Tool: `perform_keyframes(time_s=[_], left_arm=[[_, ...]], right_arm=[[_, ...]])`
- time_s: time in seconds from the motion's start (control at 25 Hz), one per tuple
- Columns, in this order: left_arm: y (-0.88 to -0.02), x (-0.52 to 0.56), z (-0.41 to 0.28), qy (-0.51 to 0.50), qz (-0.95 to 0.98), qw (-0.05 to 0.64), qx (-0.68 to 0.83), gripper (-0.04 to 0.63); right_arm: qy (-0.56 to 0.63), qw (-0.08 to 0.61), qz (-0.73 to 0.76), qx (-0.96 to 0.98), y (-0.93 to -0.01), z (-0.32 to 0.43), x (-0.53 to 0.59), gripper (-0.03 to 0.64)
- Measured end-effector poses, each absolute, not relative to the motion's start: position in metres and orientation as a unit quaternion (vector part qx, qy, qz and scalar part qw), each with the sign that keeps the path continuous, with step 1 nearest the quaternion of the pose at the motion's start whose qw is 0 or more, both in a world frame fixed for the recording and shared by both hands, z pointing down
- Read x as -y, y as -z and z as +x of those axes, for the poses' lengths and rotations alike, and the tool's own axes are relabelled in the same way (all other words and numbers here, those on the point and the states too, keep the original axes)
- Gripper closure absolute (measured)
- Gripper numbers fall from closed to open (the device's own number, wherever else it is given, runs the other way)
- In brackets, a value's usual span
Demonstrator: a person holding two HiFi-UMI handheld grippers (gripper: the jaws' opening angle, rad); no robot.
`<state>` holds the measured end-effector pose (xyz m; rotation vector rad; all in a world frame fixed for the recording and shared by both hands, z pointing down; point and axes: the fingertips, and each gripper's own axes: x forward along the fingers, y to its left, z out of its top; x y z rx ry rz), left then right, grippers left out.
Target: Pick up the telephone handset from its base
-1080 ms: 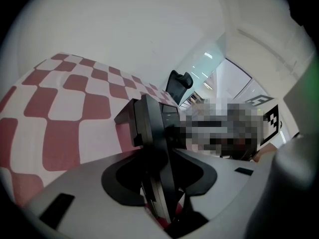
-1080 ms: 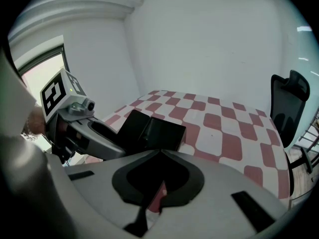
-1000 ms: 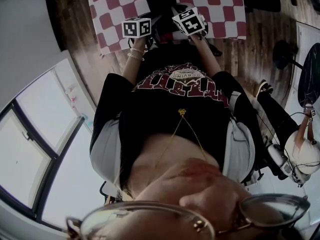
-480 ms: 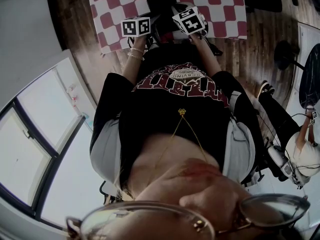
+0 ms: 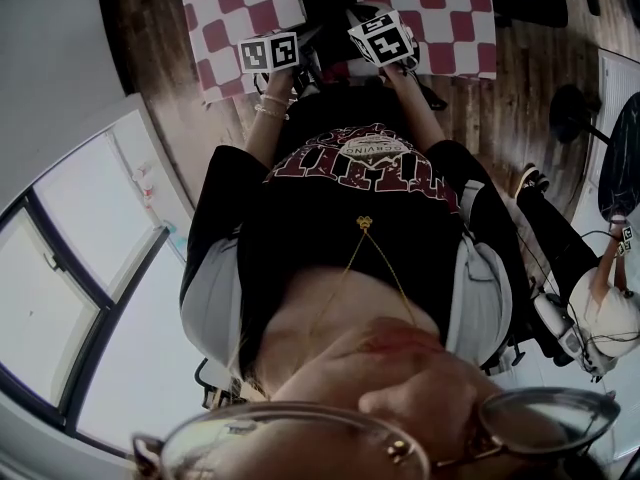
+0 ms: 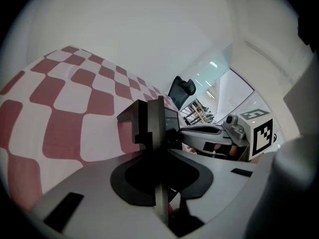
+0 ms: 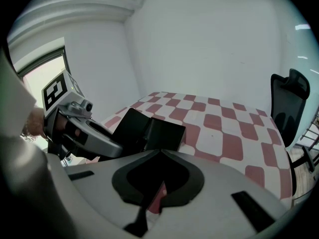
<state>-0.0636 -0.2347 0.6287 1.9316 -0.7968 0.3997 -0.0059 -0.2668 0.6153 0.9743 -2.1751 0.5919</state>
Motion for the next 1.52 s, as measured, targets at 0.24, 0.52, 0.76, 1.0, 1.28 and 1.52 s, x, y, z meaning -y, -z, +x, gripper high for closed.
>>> perform_keyframes(time_s=[0.24,0.52,0.76,1.0,1.28,1.52], left_arm=[[-0.625,0.231,-0.063,-0.156,0.796,0.492,0.317,0.514],[-0.622,0.227,-0.064,-0.154,0.799,0.496,0.303,0.514],[-0.616,0.228,-0.068,-0.140,0.799,0.502,0.300,0.514],[-0.606,0.233,-0.078,-0.121,0.799,0.505,0.305,0.514],[-0.596,0.234,-0.091,-0.116,0.801,0.499,0.309,0.514],[-0.583,0.233,-0.104,-0.107,0.806,0.492,0.310,0.514]], right_arm=[[-0.229,0.336,0.373,0.834,-0.614,-0.005,0.267,0.598],[-0.231,0.335,0.372,0.835,-0.616,-0.005,0.269,0.598],[-0.235,0.336,0.371,0.833,-0.616,-0.004,0.268,0.598],[-0.234,0.333,0.372,0.834,-0.617,-0.002,0.270,0.598],[-0.235,0.335,0.372,0.833,-0.616,-0.003,0.269,0.598],[-0.233,0.336,0.373,0.833,-0.615,-0.006,0.268,0.598]])
